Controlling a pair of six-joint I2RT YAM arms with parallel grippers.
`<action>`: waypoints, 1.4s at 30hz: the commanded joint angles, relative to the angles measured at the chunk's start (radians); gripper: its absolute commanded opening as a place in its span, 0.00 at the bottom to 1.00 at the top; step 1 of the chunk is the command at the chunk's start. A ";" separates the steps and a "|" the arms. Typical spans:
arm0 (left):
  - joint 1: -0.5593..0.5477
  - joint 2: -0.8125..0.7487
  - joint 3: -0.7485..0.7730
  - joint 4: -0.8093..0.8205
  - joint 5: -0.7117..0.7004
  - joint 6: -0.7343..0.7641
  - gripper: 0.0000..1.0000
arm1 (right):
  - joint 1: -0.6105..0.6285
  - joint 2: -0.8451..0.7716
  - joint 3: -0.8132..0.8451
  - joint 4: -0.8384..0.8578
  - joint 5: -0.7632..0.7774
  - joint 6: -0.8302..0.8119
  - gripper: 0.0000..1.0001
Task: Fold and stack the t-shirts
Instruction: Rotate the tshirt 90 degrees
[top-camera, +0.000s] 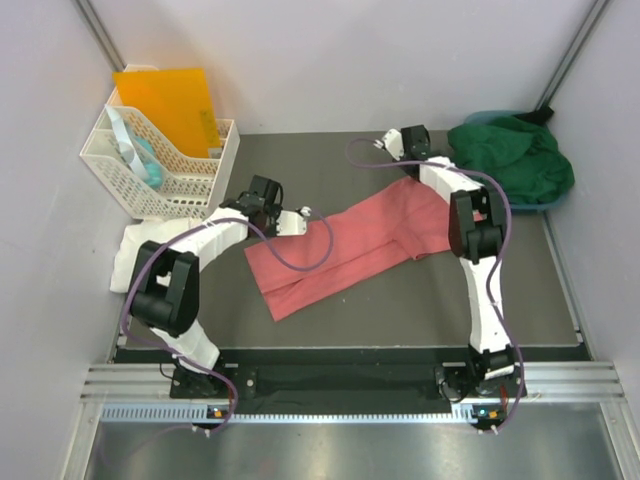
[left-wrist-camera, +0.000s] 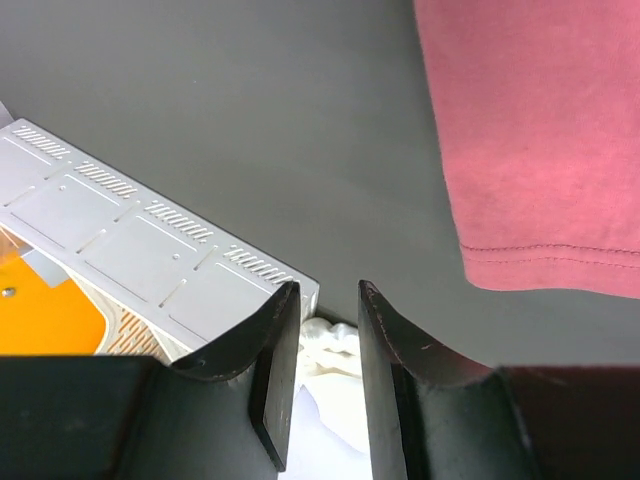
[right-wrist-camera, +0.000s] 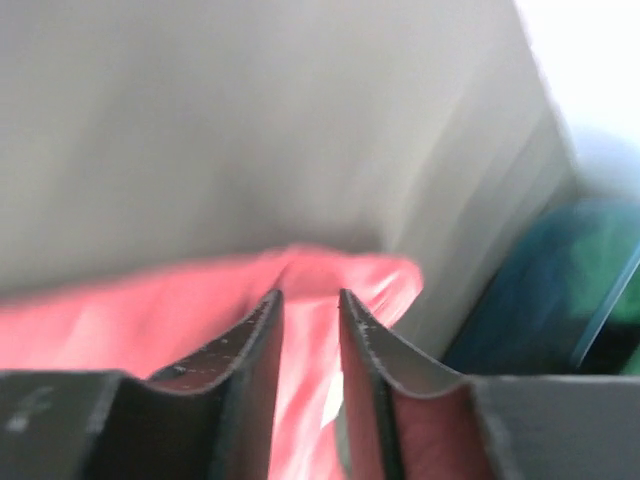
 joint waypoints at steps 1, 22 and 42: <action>-0.001 -0.053 -0.031 0.025 0.062 0.020 0.35 | 0.009 -0.269 -0.162 0.040 -0.061 0.079 0.33; 0.003 -0.101 -0.058 0.075 0.088 0.078 0.35 | 0.032 -0.552 -0.595 -0.484 -0.628 0.027 0.00; 0.004 -0.090 -0.020 0.046 0.080 0.068 0.35 | 0.059 -0.658 -0.785 -0.499 -0.592 0.010 0.00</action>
